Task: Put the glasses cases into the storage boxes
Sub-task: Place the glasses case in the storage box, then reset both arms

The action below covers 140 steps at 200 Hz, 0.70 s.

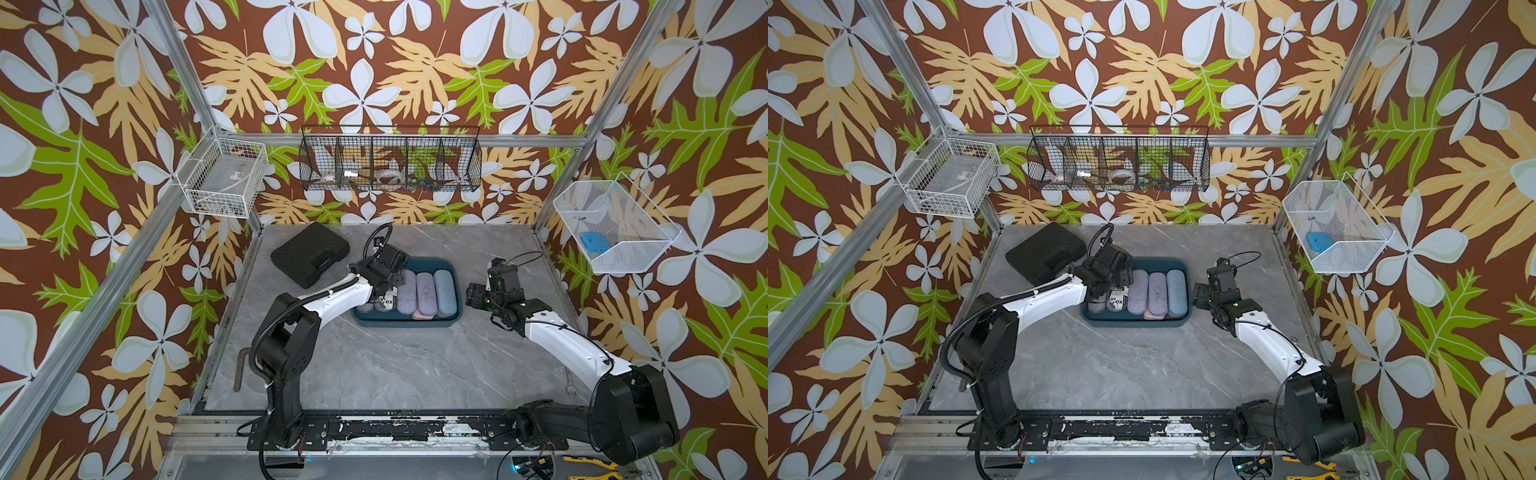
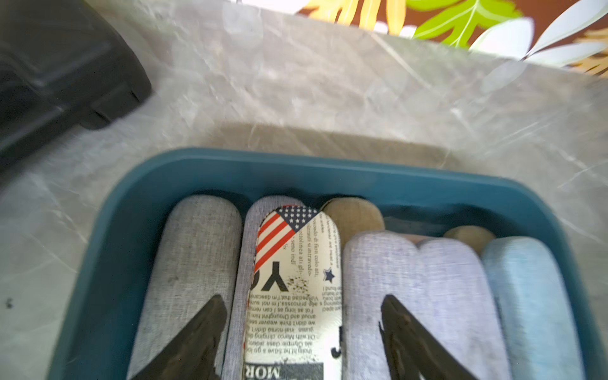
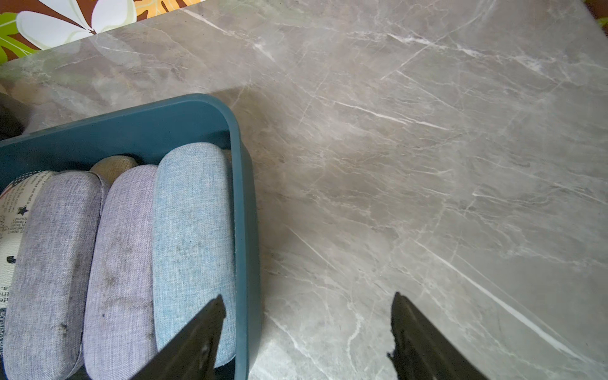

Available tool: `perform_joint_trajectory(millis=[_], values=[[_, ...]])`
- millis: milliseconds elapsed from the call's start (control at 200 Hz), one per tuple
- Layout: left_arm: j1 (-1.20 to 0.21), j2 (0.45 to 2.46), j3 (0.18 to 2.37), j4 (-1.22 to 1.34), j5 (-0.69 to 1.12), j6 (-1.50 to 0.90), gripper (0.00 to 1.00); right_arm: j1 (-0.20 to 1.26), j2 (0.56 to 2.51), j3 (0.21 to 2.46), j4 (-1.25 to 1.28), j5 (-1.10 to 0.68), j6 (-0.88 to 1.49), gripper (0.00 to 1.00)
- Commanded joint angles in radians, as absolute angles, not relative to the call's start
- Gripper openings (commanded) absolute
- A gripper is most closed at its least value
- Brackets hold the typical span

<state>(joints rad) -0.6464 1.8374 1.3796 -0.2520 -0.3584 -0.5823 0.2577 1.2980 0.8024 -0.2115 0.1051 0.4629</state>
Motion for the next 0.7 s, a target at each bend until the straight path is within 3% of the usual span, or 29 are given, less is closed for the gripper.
perform_joint_trajectory(millis=[0,380,551,696], values=[[-0.646,1.771,1.363,-0.255,-0.398,-0.572,0.78,0.259,1.295,0.811,-0.204,0.131,0.455,0.79],[-0.583,1.351,0.913,0.053,-0.72,-0.482,0.94,0.218,1.209,0.781,-0.132,0.309,0.466,0.79],[-0.465,1.199,0.618,0.367,-0.832,-0.408,1.0,0.212,1.156,0.735,-0.062,0.411,0.472,0.8],[-0.44,1.197,0.436,0.695,-0.943,-0.196,1.0,0.212,1.12,0.7,-0.028,0.428,0.441,0.81]])
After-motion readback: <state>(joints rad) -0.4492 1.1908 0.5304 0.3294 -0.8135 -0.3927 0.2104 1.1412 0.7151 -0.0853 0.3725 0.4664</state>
